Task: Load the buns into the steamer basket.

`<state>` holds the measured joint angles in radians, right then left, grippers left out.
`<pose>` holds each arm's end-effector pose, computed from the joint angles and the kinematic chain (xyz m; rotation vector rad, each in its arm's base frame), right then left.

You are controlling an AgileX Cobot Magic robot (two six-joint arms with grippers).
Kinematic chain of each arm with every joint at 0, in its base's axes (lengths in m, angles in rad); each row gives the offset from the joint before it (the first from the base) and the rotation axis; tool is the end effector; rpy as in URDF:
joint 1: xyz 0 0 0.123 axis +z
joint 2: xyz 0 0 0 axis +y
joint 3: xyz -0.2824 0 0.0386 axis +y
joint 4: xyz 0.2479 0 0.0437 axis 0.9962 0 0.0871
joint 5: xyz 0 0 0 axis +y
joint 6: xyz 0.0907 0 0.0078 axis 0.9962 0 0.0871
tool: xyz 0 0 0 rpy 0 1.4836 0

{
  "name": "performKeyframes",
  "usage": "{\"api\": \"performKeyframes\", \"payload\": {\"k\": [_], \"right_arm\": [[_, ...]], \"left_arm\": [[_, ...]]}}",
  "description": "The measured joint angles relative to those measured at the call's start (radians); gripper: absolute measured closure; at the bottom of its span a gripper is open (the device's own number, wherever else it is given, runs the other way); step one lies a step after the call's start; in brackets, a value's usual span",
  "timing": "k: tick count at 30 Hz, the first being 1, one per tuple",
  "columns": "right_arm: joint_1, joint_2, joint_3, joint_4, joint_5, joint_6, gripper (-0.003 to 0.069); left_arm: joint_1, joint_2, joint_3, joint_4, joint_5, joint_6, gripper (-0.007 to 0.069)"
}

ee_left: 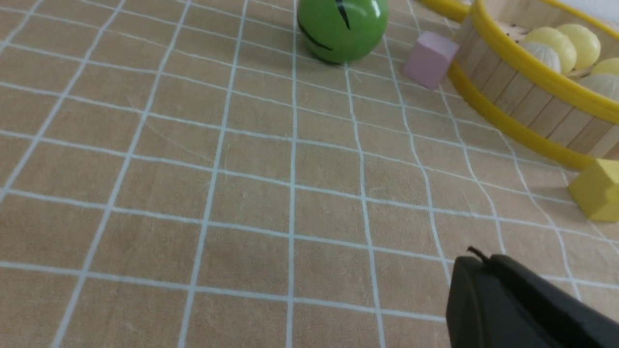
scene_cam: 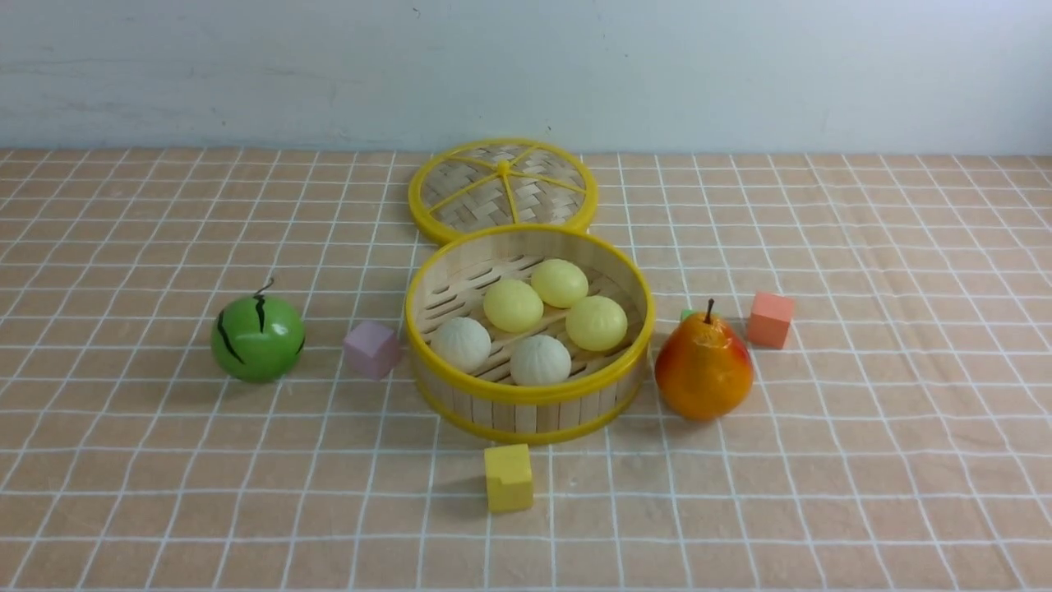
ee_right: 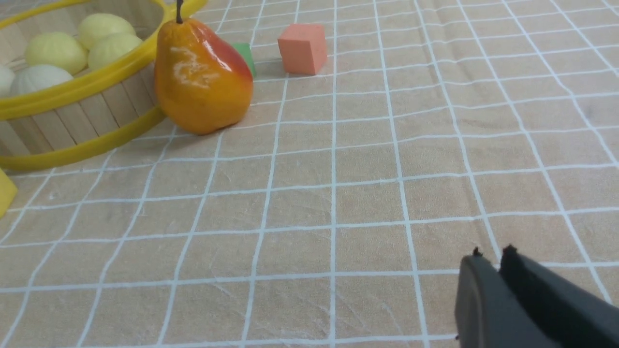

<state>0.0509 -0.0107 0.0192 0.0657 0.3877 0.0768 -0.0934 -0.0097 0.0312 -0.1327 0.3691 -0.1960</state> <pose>0.0520 0.0049 0.1724 0.0645 1.8807 0.1527 0.0522 -0.0093 0.1702 -0.1799 1.8754 -0.3289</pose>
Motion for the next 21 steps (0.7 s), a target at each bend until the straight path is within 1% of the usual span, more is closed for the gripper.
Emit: {"api": "performKeyframes", "payload": {"k": [21], "right_arm": [[0.000, 0.000, 0.000, 0.000, 0.000, 0.000, 0.0571]], "left_arm": [[0.001, 0.000, 0.000, -0.002, 0.000, -0.009, 0.0638]]}}
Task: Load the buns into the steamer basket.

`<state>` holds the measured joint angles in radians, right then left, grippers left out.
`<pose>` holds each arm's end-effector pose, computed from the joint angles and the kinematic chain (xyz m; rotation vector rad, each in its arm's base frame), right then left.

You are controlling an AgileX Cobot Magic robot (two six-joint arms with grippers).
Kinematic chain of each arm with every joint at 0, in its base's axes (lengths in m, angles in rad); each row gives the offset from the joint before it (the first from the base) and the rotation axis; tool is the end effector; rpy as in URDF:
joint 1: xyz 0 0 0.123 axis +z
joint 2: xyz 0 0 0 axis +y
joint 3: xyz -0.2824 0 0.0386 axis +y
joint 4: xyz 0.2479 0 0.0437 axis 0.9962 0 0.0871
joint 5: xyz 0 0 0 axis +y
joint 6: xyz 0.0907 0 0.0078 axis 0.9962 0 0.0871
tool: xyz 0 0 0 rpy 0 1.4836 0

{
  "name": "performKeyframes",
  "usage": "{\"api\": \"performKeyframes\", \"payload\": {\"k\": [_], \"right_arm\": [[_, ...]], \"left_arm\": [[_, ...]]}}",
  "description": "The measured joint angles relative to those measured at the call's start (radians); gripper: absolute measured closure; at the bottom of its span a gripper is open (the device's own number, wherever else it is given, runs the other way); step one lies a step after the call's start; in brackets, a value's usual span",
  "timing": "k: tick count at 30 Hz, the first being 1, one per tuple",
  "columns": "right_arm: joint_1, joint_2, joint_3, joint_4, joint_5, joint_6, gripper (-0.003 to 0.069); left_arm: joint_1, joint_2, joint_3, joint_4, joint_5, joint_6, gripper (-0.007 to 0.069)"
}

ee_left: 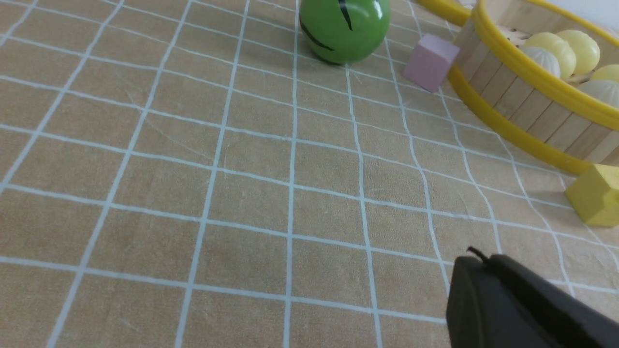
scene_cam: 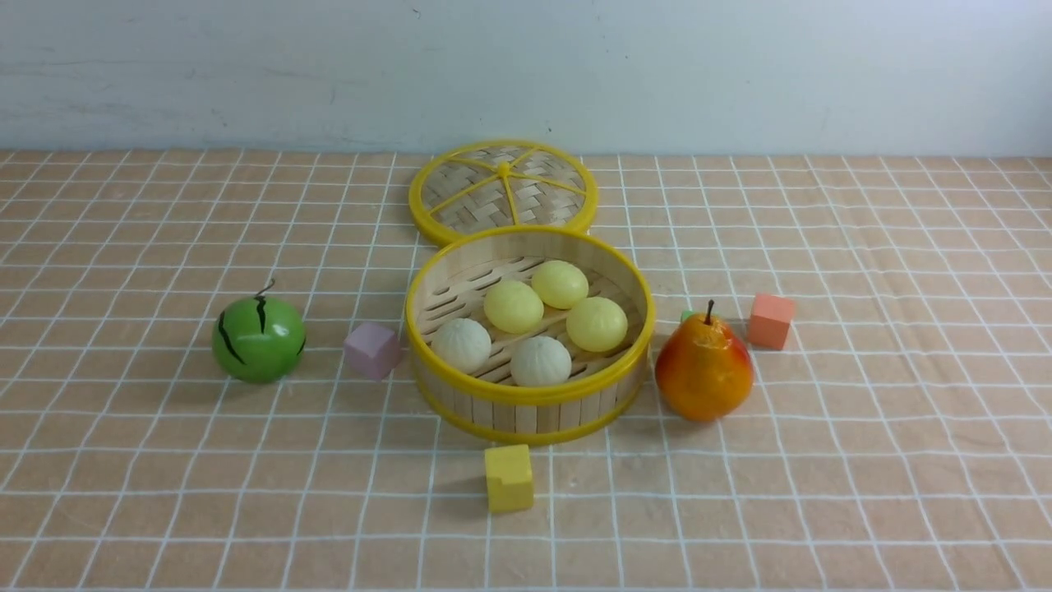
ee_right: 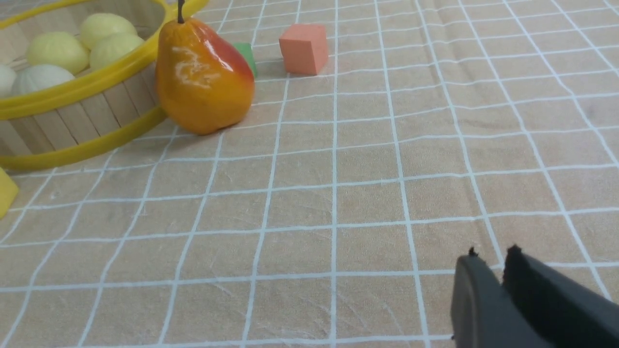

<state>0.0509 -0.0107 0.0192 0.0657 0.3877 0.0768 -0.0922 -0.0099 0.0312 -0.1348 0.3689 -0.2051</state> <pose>0.0520 0.0049 0.1724 0.0645 1.8807 0.1527 0.0522 -0.0093 0.1702 -0.1909 1.8744 -0.3364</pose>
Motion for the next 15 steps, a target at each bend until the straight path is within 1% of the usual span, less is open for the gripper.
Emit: {"api": "performKeyframes", "payload": {"k": [15], "right_arm": [[0.000, 0.000, 0.000, 0.000, 0.000, 0.001, 0.0557]], "left_arm": [[0.000, 0.000, 0.000, 0.000, 0.000, -0.001, 0.0638]]}}
